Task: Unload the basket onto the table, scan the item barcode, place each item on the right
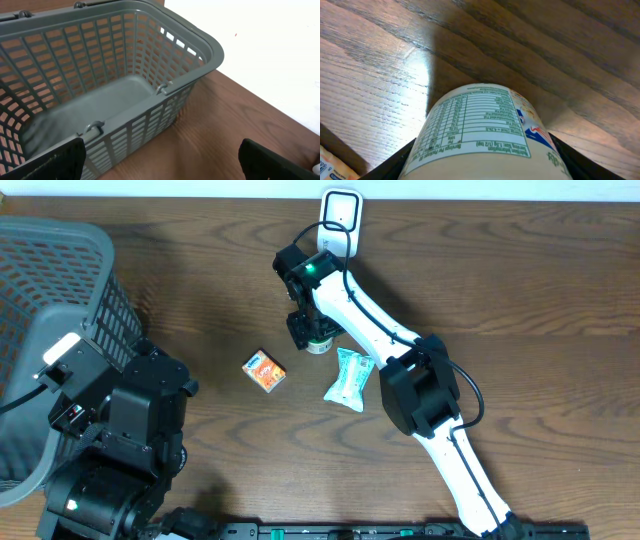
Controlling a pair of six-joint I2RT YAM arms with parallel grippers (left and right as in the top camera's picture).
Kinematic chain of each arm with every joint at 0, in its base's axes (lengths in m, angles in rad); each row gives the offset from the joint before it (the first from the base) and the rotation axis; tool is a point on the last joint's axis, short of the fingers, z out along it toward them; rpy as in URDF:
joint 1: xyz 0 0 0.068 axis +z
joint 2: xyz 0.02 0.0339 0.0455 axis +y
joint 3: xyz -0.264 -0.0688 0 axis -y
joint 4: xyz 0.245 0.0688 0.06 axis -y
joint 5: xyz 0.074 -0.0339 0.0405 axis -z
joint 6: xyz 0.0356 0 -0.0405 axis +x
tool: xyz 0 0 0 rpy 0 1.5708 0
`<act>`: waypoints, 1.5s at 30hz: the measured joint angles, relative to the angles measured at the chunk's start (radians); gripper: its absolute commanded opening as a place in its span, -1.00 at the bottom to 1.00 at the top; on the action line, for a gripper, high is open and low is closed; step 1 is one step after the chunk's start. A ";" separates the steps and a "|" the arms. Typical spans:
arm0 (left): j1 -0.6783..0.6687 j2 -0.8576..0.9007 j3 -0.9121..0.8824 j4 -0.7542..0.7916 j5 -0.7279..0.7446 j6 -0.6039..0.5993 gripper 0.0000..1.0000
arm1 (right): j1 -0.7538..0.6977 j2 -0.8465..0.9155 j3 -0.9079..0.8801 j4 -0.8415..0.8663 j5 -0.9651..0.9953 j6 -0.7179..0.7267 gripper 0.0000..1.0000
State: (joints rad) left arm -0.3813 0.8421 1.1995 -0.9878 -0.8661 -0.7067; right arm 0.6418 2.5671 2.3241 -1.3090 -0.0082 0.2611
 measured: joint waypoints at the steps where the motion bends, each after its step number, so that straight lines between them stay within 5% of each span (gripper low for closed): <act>1: 0.000 0.000 0.000 0.000 0.000 0.000 0.96 | 0.000 0.000 0.000 0.000 0.001 0.000 0.25; 7: 0.000 0.000 0.000 0.000 0.000 0.000 0.96 | 0.000 0.000 0.000 -0.003 0.001 0.000 0.30; 13: 0.000 0.000 0.000 0.000 0.000 0.000 0.96 | -0.005 -0.001 0.000 -0.058 -0.044 -0.002 0.13; 33: 0.000 0.000 0.000 0.000 0.000 0.000 0.96 | -0.293 0.020 0.003 -0.283 -0.777 0.049 0.22; 45: 0.000 0.000 0.000 0.000 0.000 0.000 0.96 | -0.355 0.020 0.003 -0.389 -0.951 -0.014 0.19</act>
State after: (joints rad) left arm -0.3813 0.8421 1.1995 -0.9878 -0.8661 -0.7067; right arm 0.2871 2.5874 2.3272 -1.6978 -0.9592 0.2474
